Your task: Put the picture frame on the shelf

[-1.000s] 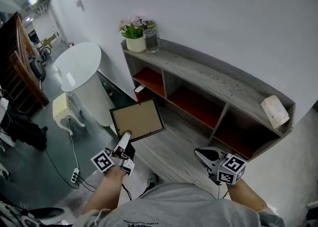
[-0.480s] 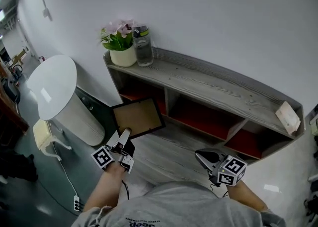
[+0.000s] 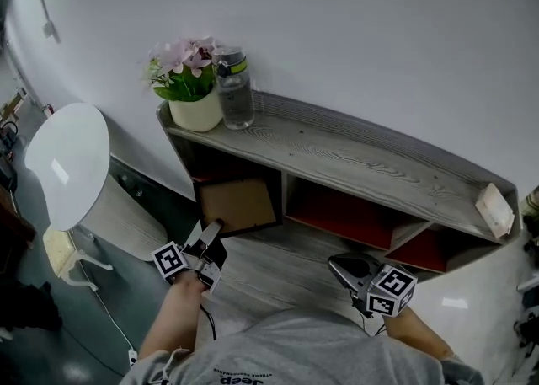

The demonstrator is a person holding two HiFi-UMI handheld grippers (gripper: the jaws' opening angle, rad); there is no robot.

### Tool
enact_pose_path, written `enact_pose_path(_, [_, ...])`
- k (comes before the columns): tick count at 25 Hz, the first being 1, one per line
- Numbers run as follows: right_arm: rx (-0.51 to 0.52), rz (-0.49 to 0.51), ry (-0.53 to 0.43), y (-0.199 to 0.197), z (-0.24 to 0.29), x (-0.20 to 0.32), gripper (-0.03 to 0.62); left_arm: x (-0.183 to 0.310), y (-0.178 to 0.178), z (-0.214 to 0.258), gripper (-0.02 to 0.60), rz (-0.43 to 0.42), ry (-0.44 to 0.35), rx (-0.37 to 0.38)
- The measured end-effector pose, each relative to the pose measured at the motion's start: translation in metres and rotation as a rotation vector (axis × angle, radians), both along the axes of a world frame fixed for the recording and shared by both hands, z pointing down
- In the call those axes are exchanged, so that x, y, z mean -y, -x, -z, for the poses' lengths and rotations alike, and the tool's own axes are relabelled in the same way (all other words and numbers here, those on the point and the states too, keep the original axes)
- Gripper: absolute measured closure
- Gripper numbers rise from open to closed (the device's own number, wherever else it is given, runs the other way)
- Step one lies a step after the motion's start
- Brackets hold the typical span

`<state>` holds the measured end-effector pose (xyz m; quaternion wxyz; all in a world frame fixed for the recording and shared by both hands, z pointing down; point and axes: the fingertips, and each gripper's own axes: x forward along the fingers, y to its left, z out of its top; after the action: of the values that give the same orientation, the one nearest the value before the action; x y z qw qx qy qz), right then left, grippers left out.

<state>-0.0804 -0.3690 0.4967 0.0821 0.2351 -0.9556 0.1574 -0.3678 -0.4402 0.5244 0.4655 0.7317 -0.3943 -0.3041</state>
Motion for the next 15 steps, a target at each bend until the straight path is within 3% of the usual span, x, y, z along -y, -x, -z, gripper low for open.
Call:
enact_pose_path(4, [-0.013,-0.007,0.015,0.004,-0.004,0.007,0.582,0.013,-0.003,-0.005,0.541,-0.048,0.039,-0.049])
enact_pose_path(15, [-0.007,-0.018,0.051,0.029,-0.015,0.021,0.582,0.046,0.004,-0.024,0.541,-0.101,0.130,-0.065])
